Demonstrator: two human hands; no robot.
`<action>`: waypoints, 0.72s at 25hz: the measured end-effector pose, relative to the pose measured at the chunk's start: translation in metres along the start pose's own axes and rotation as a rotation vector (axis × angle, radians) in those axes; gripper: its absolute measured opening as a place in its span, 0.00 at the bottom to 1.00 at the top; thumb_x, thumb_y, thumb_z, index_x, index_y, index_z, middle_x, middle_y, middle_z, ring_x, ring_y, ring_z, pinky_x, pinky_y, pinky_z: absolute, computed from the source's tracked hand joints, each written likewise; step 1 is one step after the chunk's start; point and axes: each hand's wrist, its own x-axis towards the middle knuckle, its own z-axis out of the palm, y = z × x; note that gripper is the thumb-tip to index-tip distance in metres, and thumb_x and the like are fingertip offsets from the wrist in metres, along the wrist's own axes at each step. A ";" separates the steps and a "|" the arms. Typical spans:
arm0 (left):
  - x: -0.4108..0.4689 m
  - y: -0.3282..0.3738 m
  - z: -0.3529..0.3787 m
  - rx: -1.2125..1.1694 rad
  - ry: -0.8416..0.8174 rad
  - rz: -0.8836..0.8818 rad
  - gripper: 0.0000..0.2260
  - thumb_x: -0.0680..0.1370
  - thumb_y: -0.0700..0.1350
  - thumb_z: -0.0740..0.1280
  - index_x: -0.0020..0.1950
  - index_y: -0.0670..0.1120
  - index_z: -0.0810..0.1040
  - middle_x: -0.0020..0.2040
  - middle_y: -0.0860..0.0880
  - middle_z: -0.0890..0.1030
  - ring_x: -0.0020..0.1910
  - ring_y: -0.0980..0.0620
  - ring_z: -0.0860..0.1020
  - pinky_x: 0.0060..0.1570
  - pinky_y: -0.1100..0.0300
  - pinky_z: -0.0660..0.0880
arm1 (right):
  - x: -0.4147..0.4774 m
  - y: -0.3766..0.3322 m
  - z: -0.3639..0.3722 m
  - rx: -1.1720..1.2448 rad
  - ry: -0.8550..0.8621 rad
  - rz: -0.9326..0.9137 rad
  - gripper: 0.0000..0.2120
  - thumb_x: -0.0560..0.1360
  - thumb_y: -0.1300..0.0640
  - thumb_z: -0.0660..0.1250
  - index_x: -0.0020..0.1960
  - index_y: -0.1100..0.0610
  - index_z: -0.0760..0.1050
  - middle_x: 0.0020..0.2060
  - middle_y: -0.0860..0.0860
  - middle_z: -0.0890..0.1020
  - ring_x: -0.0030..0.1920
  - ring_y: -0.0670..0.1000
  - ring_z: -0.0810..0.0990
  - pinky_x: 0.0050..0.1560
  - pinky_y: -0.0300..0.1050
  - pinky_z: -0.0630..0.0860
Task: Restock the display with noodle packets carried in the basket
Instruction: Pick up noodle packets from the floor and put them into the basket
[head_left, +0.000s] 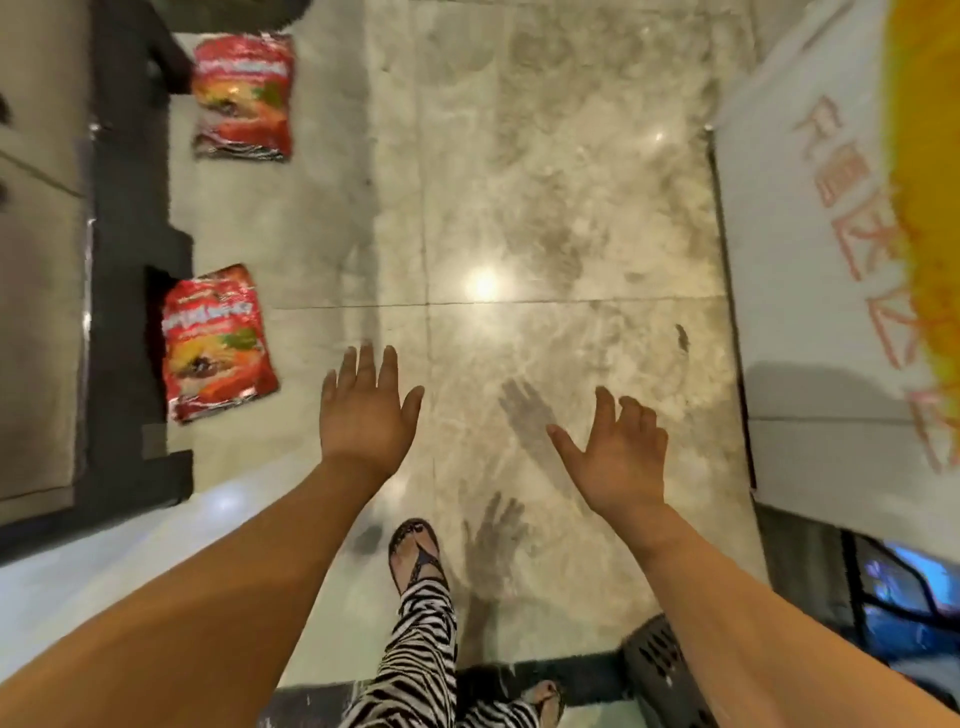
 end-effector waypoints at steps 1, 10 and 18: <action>0.002 -0.018 -0.004 -0.024 0.002 -0.050 0.29 0.84 0.59 0.47 0.81 0.46 0.50 0.81 0.43 0.50 0.80 0.45 0.47 0.77 0.48 0.48 | 0.006 -0.020 -0.004 -0.027 0.015 -0.041 0.40 0.73 0.32 0.52 0.66 0.64 0.73 0.55 0.67 0.78 0.54 0.68 0.77 0.51 0.61 0.74; 0.014 -0.121 -0.023 -0.168 -0.045 -0.414 0.30 0.83 0.61 0.45 0.81 0.47 0.46 0.81 0.43 0.47 0.80 0.45 0.45 0.76 0.49 0.46 | 0.062 -0.153 -0.013 -0.141 -0.039 -0.297 0.47 0.71 0.27 0.43 0.74 0.60 0.64 0.66 0.63 0.73 0.66 0.64 0.70 0.63 0.58 0.67; 0.096 -0.145 -0.044 -0.259 -0.122 -0.706 0.32 0.82 0.63 0.43 0.81 0.47 0.45 0.81 0.43 0.49 0.80 0.44 0.47 0.77 0.48 0.48 | 0.203 -0.238 -0.042 -0.274 -0.202 -0.507 0.38 0.78 0.33 0.52 0.78 0.57 0.54 0.71 0.59 0.67 0.71 0.60 0.62 0.69 0.55 0.60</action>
